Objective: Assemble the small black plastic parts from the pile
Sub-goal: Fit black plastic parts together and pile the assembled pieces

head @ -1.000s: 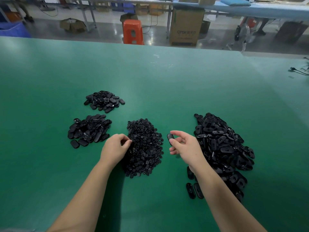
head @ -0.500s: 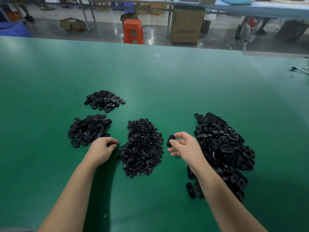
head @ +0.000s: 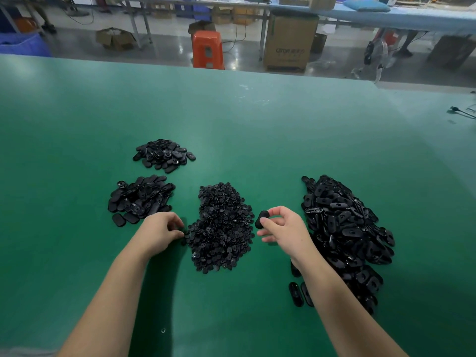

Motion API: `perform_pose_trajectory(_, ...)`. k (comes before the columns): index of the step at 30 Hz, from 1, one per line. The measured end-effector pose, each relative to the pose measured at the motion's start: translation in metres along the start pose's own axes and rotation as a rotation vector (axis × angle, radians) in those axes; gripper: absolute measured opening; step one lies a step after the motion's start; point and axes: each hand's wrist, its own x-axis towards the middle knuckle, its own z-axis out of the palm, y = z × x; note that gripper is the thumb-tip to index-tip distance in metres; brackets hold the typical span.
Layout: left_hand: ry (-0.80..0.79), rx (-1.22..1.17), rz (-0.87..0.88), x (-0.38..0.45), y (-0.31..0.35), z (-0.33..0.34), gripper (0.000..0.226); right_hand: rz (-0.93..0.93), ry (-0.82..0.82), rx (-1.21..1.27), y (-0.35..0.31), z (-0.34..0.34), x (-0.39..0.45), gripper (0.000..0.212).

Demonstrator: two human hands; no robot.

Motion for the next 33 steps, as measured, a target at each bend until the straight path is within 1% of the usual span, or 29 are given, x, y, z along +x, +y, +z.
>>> perform_pose_trajectory(4,-0.018,0.041,-0.015,0.002,0.003,-0.001,0.014,0.003,-0.011,0.029,-0.002,-0.001,-0.002,0.01)
perform_pose_trajectory(7,-0.022,0.084,-0.024,0.003,0.005,-0.001,0.013,0.011,-0.004,0.062,-0.003,-0.001,-0.003,0.016)
perform_pose_trajectory(11,0.035,0.195,-0.036,0.0,0.012,0.0,0.013,0.013,-0.007,0.105,-0.004,0.0,-0.005,0.026)
perform_pose_trajectory(13,0.073,0.264,-0.027,-0.002,0.018,0.001,0.011,0.028,0.004,0.118,-0.004,0.001,-0.005,0.02)
perform_pose_trajectory(15,0.114,0.248,-0.016,-0.002,0.023,0.005,0.003,0.052,0.011,0.137,-0.004,0.002,-0.005,0.018)
perform_pose_trajectory(17,0.171,0.155,-0.002,-0.001,0.029,0.012,0.015,0.07,0.014,0.152,-0.004,0.004,-0.005,0.016)
perform_pose_trajectory(18,0.212,0.109,0.015,0.0,0.034,0.015,0.017,0.073,0.014,0.16,-0.004,0.004,-0.006,0.014)
perform_pose_trajectory(20,0.304,0.024,0.065,-0.003,0.049,0.019,0.012,0.07,0.016,0.167,-0.004,0.006,-0.006,0.011)
perform_pose_trajectory(22,0.354,-0.083,0.114,-0.006,0.064,0.023,0.009,0.066,0.02,0.164,-0.004,0.007,-0.006,0.009)
perform_pose_trajectory(24,0.339,-0.24,0.137,-0.008,0.079,0.027,0.013,0.065,0.028,0.17,-0.004,0.008,-0.006,0.009)
perform_pose_trajectory(27,0.274,-0.517,0.175,-0.013,0.1,0.033,0.021,0.069,0.044,0.185,-0.004,0.011,-0.005,0.009)
perform_pose_trajectory(33,0.126,-0.783,0.182,-0.019,0.123,0.046,0.018,0.068,0.053,0.209,-0.002,0.014,-0.002,0.006)
